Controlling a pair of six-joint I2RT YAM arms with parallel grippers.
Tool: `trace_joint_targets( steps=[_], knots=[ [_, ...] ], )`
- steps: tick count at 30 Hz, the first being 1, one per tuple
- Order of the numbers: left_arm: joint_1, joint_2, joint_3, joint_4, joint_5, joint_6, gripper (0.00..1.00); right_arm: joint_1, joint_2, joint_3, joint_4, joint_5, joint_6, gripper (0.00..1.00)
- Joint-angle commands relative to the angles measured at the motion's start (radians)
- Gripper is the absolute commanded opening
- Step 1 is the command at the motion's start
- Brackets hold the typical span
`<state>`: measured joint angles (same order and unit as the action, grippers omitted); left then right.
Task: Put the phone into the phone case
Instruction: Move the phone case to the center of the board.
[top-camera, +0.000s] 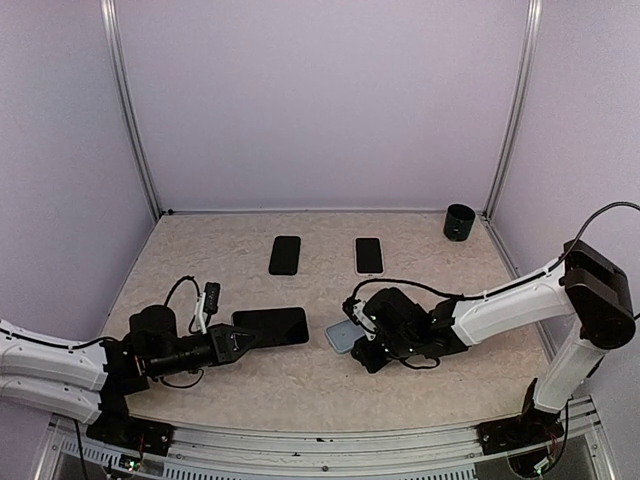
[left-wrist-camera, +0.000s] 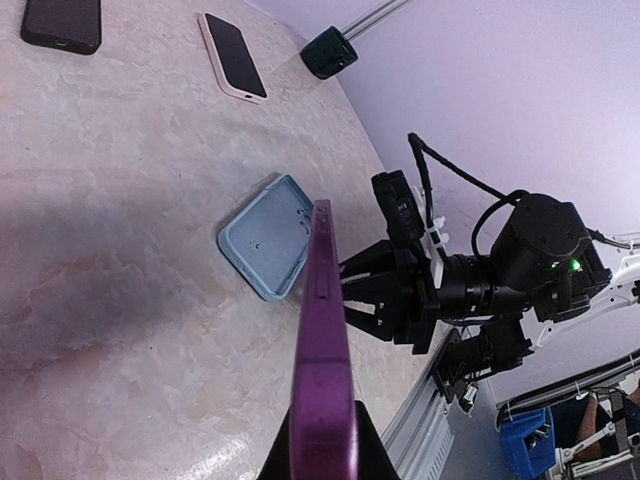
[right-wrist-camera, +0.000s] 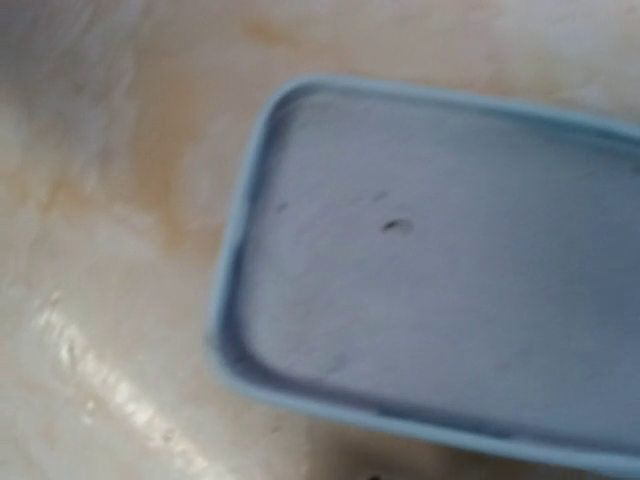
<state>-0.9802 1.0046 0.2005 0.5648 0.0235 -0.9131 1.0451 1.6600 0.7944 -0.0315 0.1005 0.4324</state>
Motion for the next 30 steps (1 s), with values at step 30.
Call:
trace_joint_targets(
  steps=[30],
  knots=[
    [0.03, -0.017, 0.018, 0.024, -0.012, -0.001, 0.0, -0.084, -0.121, 0.088, -0.044, 0.025, -0.037, 0.34]
  ],
)
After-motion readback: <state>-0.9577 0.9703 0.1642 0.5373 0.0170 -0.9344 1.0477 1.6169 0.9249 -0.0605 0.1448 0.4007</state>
